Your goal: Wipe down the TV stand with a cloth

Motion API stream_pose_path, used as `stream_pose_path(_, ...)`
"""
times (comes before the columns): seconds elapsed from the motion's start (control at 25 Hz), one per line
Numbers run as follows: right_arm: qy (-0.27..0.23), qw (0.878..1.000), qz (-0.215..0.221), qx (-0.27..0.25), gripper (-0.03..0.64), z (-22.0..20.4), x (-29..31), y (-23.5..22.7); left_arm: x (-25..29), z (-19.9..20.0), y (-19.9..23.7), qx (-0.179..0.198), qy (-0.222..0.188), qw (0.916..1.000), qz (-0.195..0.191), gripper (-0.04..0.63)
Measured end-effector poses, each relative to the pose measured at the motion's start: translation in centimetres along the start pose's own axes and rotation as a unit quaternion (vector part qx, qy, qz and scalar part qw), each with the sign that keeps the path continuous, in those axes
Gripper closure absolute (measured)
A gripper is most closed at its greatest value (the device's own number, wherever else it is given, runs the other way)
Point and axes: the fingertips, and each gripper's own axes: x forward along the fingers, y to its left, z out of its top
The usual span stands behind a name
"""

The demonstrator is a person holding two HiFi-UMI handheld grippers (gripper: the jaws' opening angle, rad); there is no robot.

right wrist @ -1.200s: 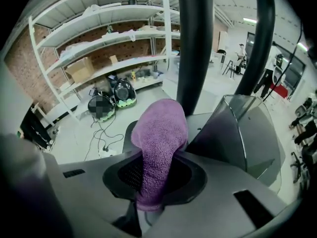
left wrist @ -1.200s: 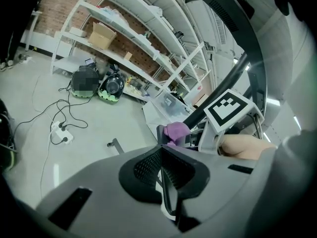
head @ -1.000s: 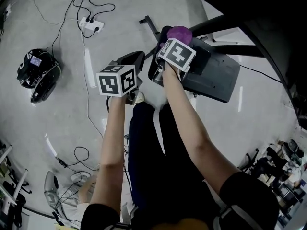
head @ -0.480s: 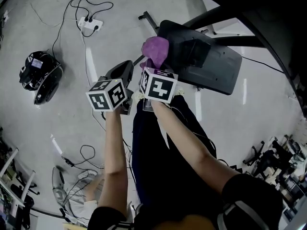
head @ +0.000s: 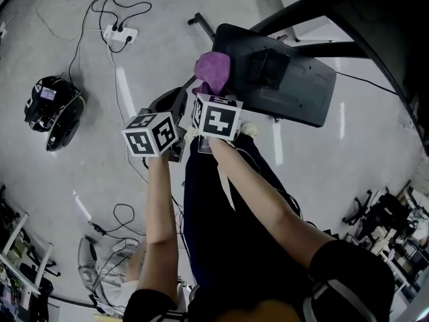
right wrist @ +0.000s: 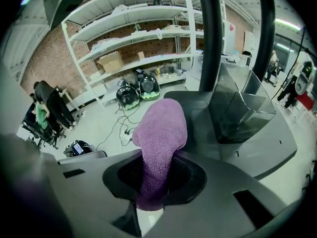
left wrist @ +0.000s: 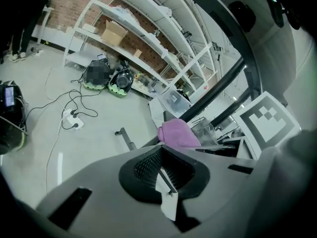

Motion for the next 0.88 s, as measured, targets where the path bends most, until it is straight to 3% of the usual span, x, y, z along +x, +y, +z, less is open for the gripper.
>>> stream_pose_path(0.56,0.003,0.998,0.007,0.057,0.528,-1.6,-1.5,-7.4,4.1,-3.8,-6.4,0.023,0.038,0.9987,-0.025,0.588)
stream_pose_path(0.88,-0.003,0.998,0.025,0.049,0.528,-1.7,-1.6,-7.5,4.3,-5.9,-7.5,0.026,0.053,0.9980,-0.022,0.589)
